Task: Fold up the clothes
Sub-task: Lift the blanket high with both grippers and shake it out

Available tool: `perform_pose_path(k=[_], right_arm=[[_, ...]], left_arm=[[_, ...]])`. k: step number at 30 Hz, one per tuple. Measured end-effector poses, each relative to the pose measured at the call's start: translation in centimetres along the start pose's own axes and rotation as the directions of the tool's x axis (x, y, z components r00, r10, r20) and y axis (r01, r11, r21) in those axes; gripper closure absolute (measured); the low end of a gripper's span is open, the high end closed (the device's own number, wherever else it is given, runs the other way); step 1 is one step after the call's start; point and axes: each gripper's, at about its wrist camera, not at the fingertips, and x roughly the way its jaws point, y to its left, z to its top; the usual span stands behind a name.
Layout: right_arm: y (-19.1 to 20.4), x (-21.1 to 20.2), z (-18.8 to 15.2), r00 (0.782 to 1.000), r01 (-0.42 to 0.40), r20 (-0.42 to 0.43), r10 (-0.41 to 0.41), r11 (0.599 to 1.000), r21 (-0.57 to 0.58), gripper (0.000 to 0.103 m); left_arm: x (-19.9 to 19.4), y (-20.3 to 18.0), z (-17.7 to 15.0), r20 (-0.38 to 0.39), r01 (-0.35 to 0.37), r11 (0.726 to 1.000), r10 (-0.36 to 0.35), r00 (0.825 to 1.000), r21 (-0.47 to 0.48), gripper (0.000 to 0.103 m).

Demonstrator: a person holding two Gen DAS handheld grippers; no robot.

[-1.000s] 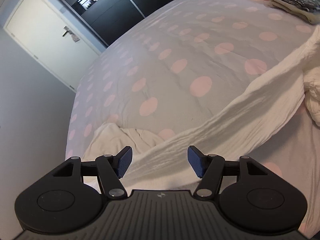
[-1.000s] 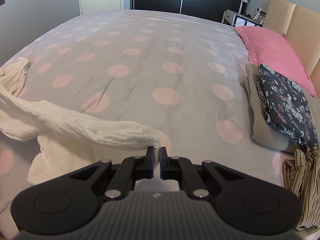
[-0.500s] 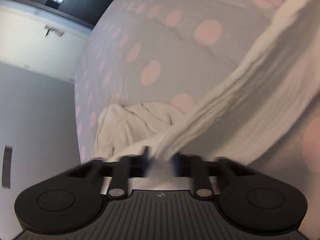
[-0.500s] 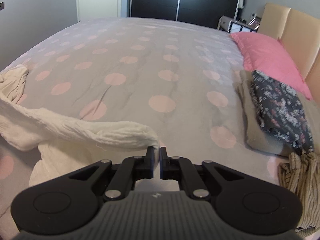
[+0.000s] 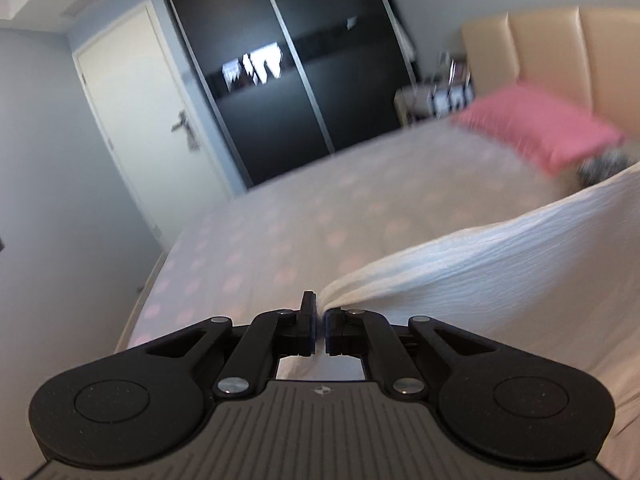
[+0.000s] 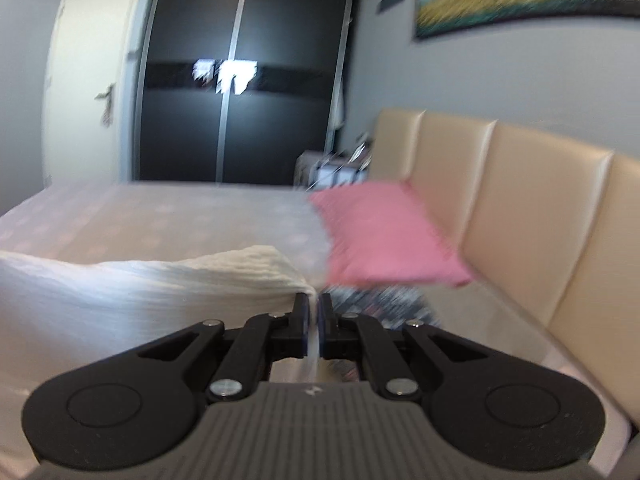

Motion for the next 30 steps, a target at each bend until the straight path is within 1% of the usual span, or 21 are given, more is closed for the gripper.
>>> perform_pose_path(k=[2,4,6,9,13,17,18,19,21,22,24,25,26,30], right_arm=[[-2.4,-2.0,2.5,0.996,0.065,0.058,-0.066,0.998,0.017,0.098],[-4.5,-4.1,4.5,0.987,0.117,0.103,-0.120,0.993,0.035,0.098],[-6.1,-6.5,6.0,0.973,0.161,0.158,-0.166,0.986,0.047,0.098],[-7.6,-10.8,7.6,0.945,0.209,0.245,-0.218,0.976,0.064,0.098],[-8.8,-16.0,8.6,0.910,0.227,0.331,-0.250,0.968,0.107,0.098],[-9.4,-20.5,8.8,0.884,0.202,0.400,-0.243,0.969,0.144,0.098],[-9.5,-21.5,8.8,0.877,0.193,0.415,-0.242,0.969,0.156,0.098],[-9.5,-22.4,8.8,0.871,0.186,0.429,-0.239,0.969,0.162,0.098],[-9.6,-24.3,8.7,0.856,0.172,0.458,-0.237,0.968,0.180,0.098],[-9.5,-24.8,8.7,0.853,0.166,0.466,-0.234,0.969,0.182,0.098],[-9.0,-24.9,8.8,0.859,0.160,0.462,-0.219,0.973,0.163,0.098],[-8.6,-24.3,8.6,0.871,0.158,0.445,-0.209,0.976,0.150,0.098],[-8.2,-23.7,8.5,0.882,0.154,0.427,-0.199,0.978,0.137,0.097],[-7.0,-18.9,6.9,0.938,0.128,0.310,-0.157,0.985,0.112,0.097]], left_arm=[[-2.7,-1.2,1.8,0.088,0.027,1.000,-0.026,0.996,-0.002,0.101],[-5.6,-2.2,3.2,0.171,0.047,0.999,-0.045,0.984,-0.009,0.101],[-8.3,-2.6,4.3,0.249,0.063,0.998,-0.055,0.967,-0.022,0.101],[-11.9,-2.6,5.5,0.348,0.078,0.996,-0.059,0.936,-0.040,0.101],[-16.7,-2.2,6.2,0.445,0.093,0.993,-0.054,0.894,-0.066,0.101],[-20.7,-1.1,6.3,0.528,0.084,0.993,-0.027,0.849,-0.084,0.101],[-21.6,-0.8,6.3,0.541,0.088,0.992,-0.025,0.841,-0.090,0.101],[-22.5,-0.5,6.3,0.546,0.096,0.991,-0.027,0.837,-0.098,0.101],[-23.8,-0.2,6.1,0.552,0.098,0.990,-0.026,0.834,-0.102,0.101],[-24.0,-0.2,6.1,0.549,0.093,0.991,-0.024,0.835,-0.099,0.101],[-23.8,-0.3,6.1,0.535,0.078,0.993,-0.019,0.845,-0.088,0.101],[-23.3,-0.3,6.1,0.521,0.077,0.993,-0.021,0.853,-0.086,0.101],[-22.5,-0.3,6.2,0.500,0.081,0.993,-0.026,0.865,-0.087,0.101],[-18.6,-1.1,5.2,0.375,0.084,0.993,-0.047,0.926,-0.083,0.101]])
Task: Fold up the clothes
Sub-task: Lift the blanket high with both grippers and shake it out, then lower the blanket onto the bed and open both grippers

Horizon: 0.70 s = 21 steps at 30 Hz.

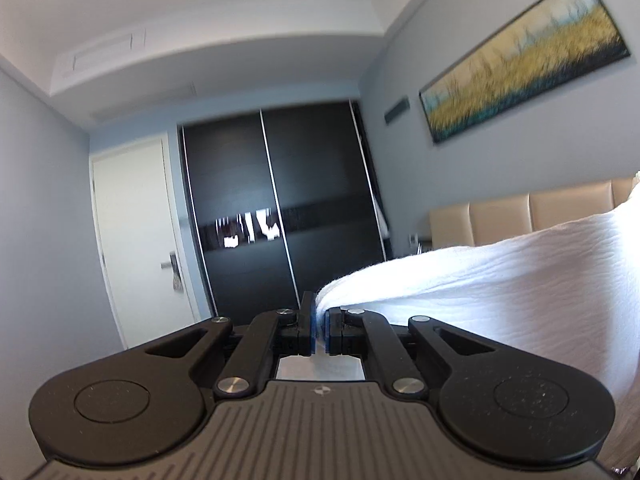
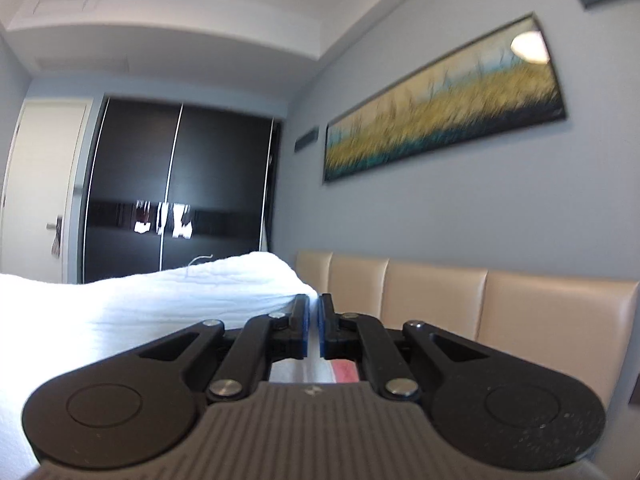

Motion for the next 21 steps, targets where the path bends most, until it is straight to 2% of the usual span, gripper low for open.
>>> perform_pose_path(k=[2,4,7,10,12,16,19,21], right_arm=[[1.1,2.6,-2.5,0.997,-0.013,-0.082,0.012,1.000,-0.010,0.097],[2.3,5.3,-5.3,0.987,-0.021,-0.159,0.016,0.999,-0.029,0.098],[4.3,9.4,-9.4,0.965,-0.033,-0.260,0.014,0.997,-0.072,0.098],[6.2,13.6,-12.9,0.941,-0.049,-0.337,0.009,0.993,-0.112,0.098],[7.5,16.5,-15.1,0.925,-0.059,-0.379,0.002,0.989,-0.139,0.098],[9.4,22.5,-18.2,0.911,-0.059,-0.412,-0.022,0.981,-0.185,0.098],[11.2,27.2,-19.8,0.905,-0.036,-0.420,-0.070,0.970,-0.240,0.098],[12.2,30.2,-21.2,0.889,-0.039,-0.451,-0.077,0.970,-0.242,0.098]], left_arm=[[2.7,-0.3,-1.7,-0.088,0.000,1.000,0.001,0.996,0.014,0.101],[5.9,-0.7,-3.8,-0.188,0.006,1.000,-0.001,0.982,0.024,0.101],[11.2,-1.4,-7.8,-0.319,0.011,0.999,0.003,0.948,0.042,0.101],[16.5,-2.1,-11.8,-0.434,0.016,0.998,0.014,0.901,0.064,0.101],[19.9,-2.6,-13.9,-0.483,0.015,0.997,0.026,0.875,0.081,0.101],[26.1,-3.3,-17.3,-0.555,0.016,0.996,0.036,0.831,0.088,0.101],[29.7,-3.8,-18.9,-0.580,0.010,0.996,0.045,0.813,0.092,0.101],[31.6,-4.5,-19.7,-0.589,0.004,0.994,0.062,0.806,0.111,0.101]])
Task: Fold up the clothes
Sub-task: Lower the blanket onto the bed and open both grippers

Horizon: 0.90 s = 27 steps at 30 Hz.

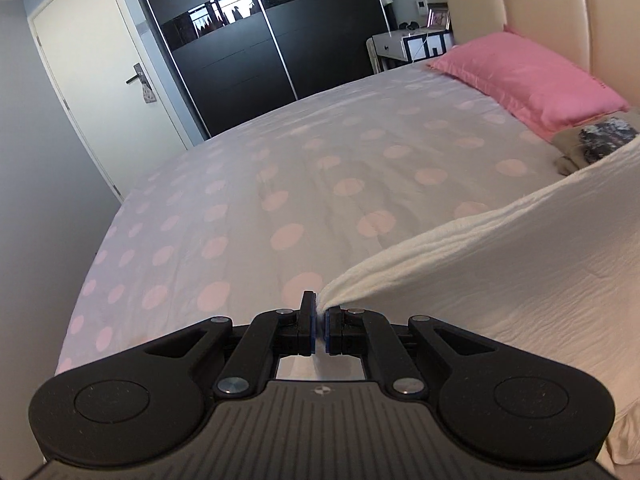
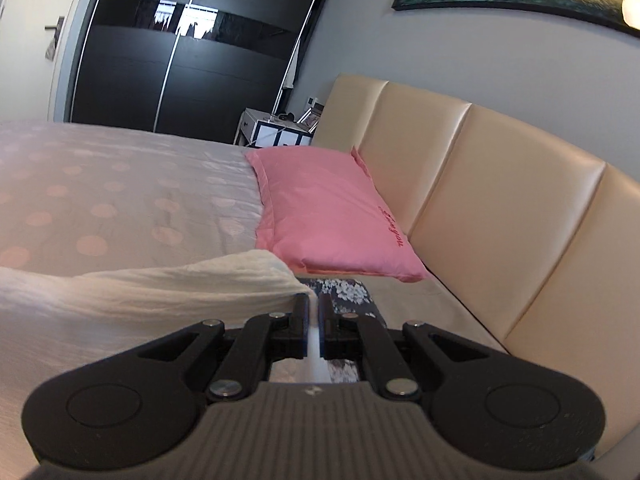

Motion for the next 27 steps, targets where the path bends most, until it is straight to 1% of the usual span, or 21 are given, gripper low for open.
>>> perform_pose_path(k=[4,8,9,11,13,14,15,16,17,18,22,24,25,27], right_arm=[[2.4,6.4,0.9,0.997,-0.004,-0.072,0.003,1.000,-0.005,0.098],[4.6,11.6,-0.3,0.988,0.002,-0.153,-0.005,1.000,-0.019,0.098],[4.9,12.4,-0.7,0.986,-0.002,-0.165,-0.002,1.000,-0.025,0.097],[5.7,13.5,-1.5,0.983,-0.006,-0.186,-0.002,0.999,-0.041,0.097],[6.1,14.2,-1.9,0.980,-0.003,-0.198,-0.009,0.998,-0.063,0.093],[6.3,14.5,-2.0,0.979,-0.001,-0.204,-0.014,0.997,-0.076,0.083],[6.5,14.8,-2.1,0.978,0.000,-0.210,-0.019,0.996,-0.088,0.060],[6.5,14.8,-2.1,0.976,-0.008,-0.216,-0.012,0.996,-0.090,0.049],[6.3,14.5,-2.2,0.976,-0.019,-0.217,0.002,0.997,-0.079,0.046],[6.1,14.1,-2.2,0.976,-0.030,-0.218,0.015,0.997,-0.068,0.046],[5.4,11.2,-2.5,0.965,-0.095,-0.250,0.079,0.994,-0.051,0.044],[5.4,8.9,-3.0,0.953,-0.148,-0.274,0.128,0.988,-0.051,0.043],[5.5,7.8,-3.4,0.944,-0.175,-0.291,0.154,0.983,-0.049,0.042],[5.7,5.4,-4.1,0.925,-0.229,-0.322,0.203,0.972,-0.045,0.040]], left_arm=[[5.1,-1.4,0.6,-0.087,-0.004,1.000,0.005,0.996,0.007,0.101],[9.5,-2.8,-0.2,-0.168,0.017,0.999,-0.011,0.986,0.031,0.099],[10.4,-3.0,-0.5,-0.190,0.025,0.999,-0.018,0.982,0.031,0.097],[11.8,-3.3,-1.0,-0.227,0.034,0.999,-0.027,0.973,0.024,0.086],[12.5,-3.5,-1.4,-0.246,0.028,0.999,-0.023,0.969,0.018,0.081],[12.8,-3.5,-1.7,-0.257,0.034,0.999,-0.029,0.966,0.016,0.080],[12.9,-3.5,-1.9,-0.271,0.048,0.999,-0.043,0.962,0.014,0.077],[12.9,-3.6,-2.0,-0.283,0.069,0.998,-0.062,0.957,0.013,0.069],[12.8,-3.6,-2.0,-0.294,0.095,0.995,-0.087,0.952,0.013,0.058],[12.4,-3.6,-2.1,-0.298,0.118,0.993,-0.108,0.948,0.017,0.055],[9.6,-2.9,-2.5,-0.279,0.193,0.980,-0.173,0.945,0.047,0.053],[8.0,-2.1,-2.7,-0.265,0.203,0.978,-0.185,0.946,0.044,0.049],[7.3,-1.5,-2.7,-0.259,0.204,0.978,-0.187,0.948,0.038,0.041],[5.6,-0.4,-3.1,-0.247,0.188,0.981,-0.174,0.953,0.037,0.039]])
